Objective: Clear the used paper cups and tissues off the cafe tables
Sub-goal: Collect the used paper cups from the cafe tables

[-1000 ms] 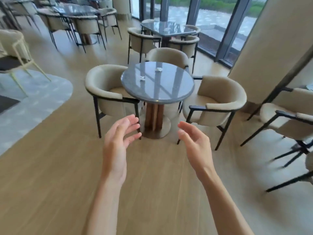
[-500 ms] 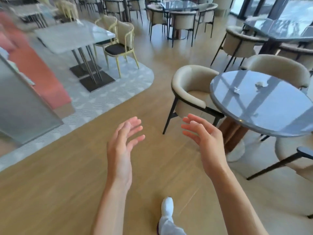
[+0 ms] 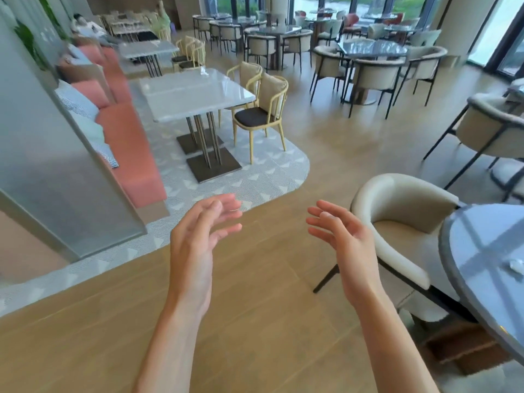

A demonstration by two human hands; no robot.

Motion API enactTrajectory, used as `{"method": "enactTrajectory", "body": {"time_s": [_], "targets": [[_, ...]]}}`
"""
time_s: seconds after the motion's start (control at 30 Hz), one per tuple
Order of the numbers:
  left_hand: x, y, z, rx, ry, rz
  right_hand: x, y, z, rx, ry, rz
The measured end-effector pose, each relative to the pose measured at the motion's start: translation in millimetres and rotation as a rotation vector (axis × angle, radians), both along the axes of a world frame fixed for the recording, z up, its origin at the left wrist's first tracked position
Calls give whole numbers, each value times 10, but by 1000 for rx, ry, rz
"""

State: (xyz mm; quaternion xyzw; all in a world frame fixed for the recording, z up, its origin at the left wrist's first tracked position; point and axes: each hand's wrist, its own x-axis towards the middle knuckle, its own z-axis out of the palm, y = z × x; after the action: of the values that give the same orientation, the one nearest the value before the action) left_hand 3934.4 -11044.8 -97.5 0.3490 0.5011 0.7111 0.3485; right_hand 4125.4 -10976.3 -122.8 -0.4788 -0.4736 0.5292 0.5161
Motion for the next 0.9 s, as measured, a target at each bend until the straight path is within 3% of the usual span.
{"method": "enactTrajectory", "body": {"time_s": [0.3,0.53,0.9], "targets": [[-1042,1704,-430,-60,-69,5,-1094,1655,-307,-18,-82,-17],[-1764,3384,-199,-43,-83,-149,-1646,3023,21,40,-148,-180],[-1659,5402,-302,-116,-61,-352,-1596,4667,-68,19,-196,-383]]}}
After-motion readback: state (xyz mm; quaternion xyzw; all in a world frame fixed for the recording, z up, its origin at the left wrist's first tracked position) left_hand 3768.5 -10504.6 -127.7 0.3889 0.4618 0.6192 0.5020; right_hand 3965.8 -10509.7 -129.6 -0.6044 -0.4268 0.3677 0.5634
